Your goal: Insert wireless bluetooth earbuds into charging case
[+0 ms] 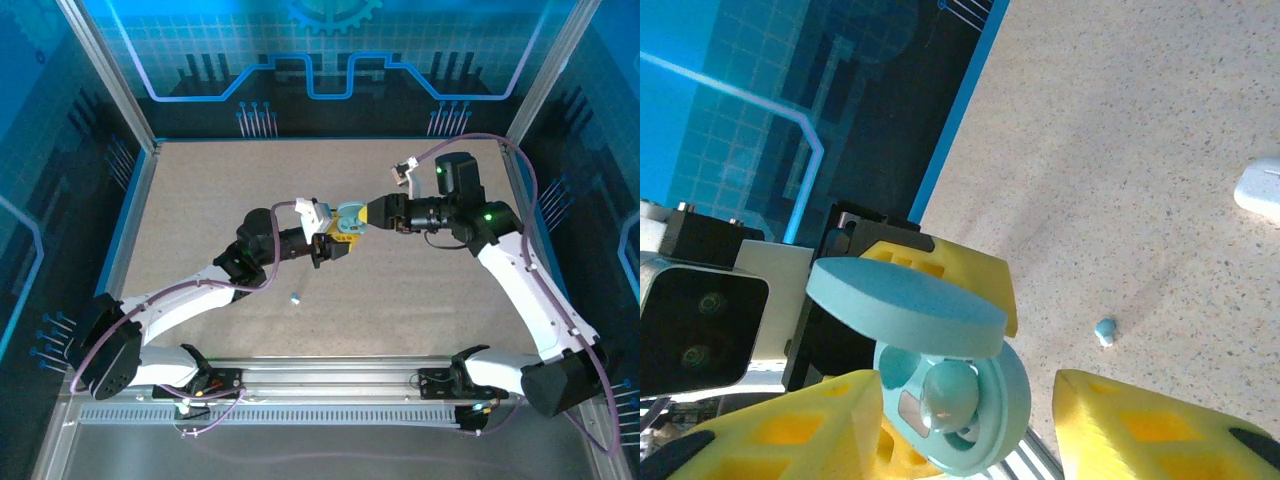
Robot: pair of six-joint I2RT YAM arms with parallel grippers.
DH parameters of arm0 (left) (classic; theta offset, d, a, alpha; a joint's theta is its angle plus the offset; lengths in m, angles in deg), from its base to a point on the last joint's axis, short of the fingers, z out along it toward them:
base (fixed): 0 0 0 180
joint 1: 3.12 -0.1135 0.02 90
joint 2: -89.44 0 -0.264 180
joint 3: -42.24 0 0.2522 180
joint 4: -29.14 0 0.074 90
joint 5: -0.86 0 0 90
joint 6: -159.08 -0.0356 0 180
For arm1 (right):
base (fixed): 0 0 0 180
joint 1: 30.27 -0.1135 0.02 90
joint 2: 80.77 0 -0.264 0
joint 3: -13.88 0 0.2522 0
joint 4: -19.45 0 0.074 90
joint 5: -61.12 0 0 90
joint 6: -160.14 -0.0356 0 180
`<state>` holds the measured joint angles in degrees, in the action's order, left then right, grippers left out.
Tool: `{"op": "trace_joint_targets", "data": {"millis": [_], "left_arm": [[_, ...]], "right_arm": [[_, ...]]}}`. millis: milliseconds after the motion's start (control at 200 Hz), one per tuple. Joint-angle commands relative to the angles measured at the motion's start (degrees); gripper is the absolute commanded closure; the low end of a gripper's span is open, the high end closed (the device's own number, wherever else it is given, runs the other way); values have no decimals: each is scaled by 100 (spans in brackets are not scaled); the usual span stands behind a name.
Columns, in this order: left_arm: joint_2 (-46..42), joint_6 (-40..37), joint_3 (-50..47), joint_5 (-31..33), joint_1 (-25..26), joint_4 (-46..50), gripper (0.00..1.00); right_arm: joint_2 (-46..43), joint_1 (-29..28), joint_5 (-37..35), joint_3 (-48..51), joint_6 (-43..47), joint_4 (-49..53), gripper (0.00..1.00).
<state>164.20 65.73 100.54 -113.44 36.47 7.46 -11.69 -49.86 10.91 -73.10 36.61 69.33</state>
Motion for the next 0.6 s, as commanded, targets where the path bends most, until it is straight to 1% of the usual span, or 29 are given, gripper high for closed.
{"op": "trace_joint_targets", "data": {"millis": [0,75,185,250,345,595], "left_arm": [[-23,-48,124,-53,40,-148,68],[-22,-59,128,-51,44,-130,68],[-27,-73,137,-56,46,-111,69],[-35,-78,146,-64,40,-105,69],[-40,-78,152,-95,40,-106,69],[-32,-94,161,-285,40,-116,68]], "right_arm": [[-184,-54,-193,-253,143,214,53],[-185,-53,-263,-264,155,271,57],[-160,-53,-209,-264,100,247,72],[-131,-53,-171,-263,76,231,78],[-52,-66,-65,-261,36,188,81],[124,-147,33,-267,-56,-26,84]]}}
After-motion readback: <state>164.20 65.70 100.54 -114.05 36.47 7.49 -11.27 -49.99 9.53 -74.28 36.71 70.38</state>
